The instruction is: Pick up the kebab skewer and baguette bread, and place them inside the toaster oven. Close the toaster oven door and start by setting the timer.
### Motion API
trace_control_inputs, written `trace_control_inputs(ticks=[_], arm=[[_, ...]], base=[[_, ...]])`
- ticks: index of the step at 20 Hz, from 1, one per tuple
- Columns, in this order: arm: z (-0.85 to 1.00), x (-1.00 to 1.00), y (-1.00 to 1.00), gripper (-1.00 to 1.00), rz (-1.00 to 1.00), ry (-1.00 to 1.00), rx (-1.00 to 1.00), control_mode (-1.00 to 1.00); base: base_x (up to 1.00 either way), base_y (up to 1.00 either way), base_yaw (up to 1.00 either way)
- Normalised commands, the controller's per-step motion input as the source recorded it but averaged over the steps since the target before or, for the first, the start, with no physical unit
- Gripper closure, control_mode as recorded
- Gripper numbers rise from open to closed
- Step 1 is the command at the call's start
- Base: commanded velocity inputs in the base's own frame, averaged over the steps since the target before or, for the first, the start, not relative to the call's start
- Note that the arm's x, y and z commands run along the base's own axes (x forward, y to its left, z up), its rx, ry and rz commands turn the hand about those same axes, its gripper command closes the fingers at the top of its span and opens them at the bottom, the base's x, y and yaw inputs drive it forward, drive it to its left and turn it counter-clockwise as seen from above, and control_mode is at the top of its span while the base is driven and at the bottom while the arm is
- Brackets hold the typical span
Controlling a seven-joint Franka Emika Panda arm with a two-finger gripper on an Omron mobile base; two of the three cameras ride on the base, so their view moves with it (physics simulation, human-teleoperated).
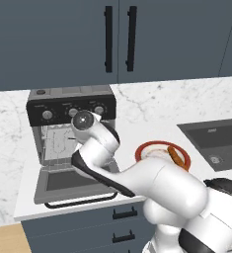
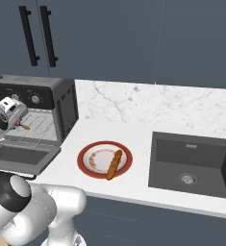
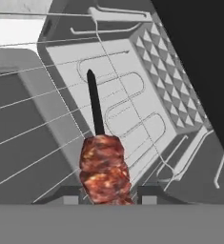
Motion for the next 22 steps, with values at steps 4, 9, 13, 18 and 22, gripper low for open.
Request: trace_control_inputs(ticks=[4,9,13,18,22], arm=[[-0.03,0.26,0.07,1.00,0.21,0.10,0.00,-1.00],[-0.11,0.27,0.35,1.00,0.09,0.11,-0.02,-1.00],[-0.23,0.33,0.41,1.00,0.04,0.13,-0.08,-1.00],[-0.26,0.35,0.19,1.00,0.02,0.10,-0.06,-1.00],[-0.42,0.37,0.11,1.00,0.04,0.13,-0.07,-1.00]], base=[[0.00,0.00,0.00],[0.00,0.00,0.00],[0.00,0.00,0.00],[0.00,0.00,0.00],[0.00,0.00,0.00]])
